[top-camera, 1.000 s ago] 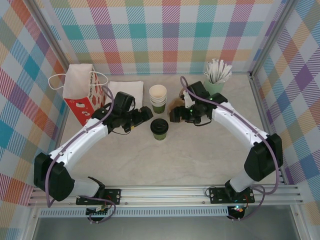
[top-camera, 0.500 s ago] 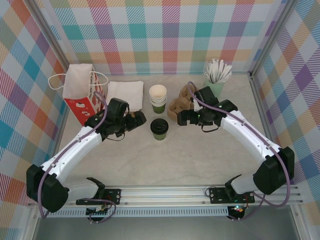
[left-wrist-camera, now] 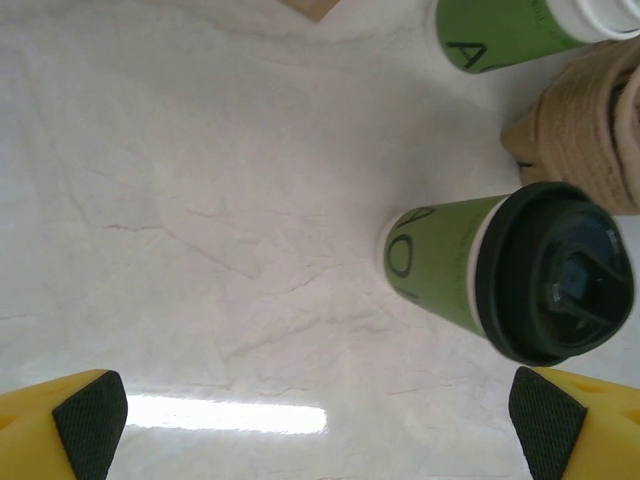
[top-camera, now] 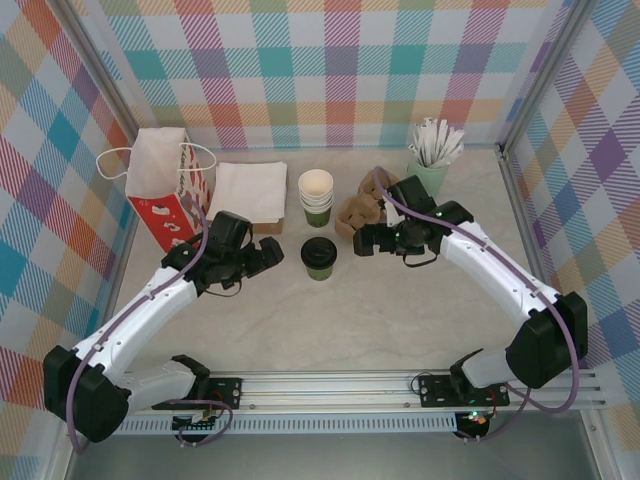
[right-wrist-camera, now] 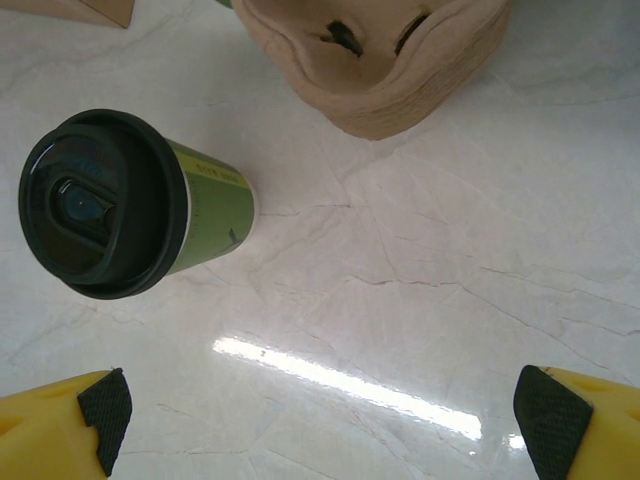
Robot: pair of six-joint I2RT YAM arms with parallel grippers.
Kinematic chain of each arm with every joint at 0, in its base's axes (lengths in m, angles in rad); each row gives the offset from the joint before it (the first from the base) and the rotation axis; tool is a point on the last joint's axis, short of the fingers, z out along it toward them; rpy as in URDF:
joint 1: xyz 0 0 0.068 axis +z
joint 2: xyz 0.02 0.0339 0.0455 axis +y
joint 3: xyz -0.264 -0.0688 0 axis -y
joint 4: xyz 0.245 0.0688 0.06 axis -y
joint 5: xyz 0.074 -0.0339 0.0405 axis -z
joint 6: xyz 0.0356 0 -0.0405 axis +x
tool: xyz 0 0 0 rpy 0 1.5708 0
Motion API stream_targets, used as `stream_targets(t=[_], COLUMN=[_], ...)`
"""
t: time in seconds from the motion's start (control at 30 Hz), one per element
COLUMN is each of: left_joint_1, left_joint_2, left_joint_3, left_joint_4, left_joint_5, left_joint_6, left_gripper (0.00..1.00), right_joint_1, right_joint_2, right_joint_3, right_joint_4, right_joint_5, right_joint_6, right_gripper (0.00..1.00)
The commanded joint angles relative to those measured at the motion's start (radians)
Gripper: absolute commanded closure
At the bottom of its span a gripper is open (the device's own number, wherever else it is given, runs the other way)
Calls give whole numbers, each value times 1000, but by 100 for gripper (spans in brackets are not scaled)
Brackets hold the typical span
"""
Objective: Pack the takeout coffee
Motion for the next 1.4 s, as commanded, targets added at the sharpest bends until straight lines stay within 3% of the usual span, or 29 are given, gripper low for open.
stream_targets(t=[0.0, 0.53, 0.83, 1.37], left_joint_1=[13, 13, 13, 13], left_joint_2=[-37, -68, -66, -57], left_joint_3=[-22, -47, -47, -53], left_joint_4=[-35, -40, -48, -43], left_joint_5=[-22, -49, -56, -54], left_joint_6=[-11, -26, -19, -16], left_gripper=[0, 0, 0, 0], right_joint_1=[20, 261, 283, 304], right_joint_2=[20, 368, 515, 622], right_joint_3=[4, 384, 555, 642], right_joint_4=[21, -193, -290, -311], right_joint_5=[-56, 69, 108, 111], right_joint_6=[-37, -165, -195, -224], right_gripper=[0, 0, 0, 0])
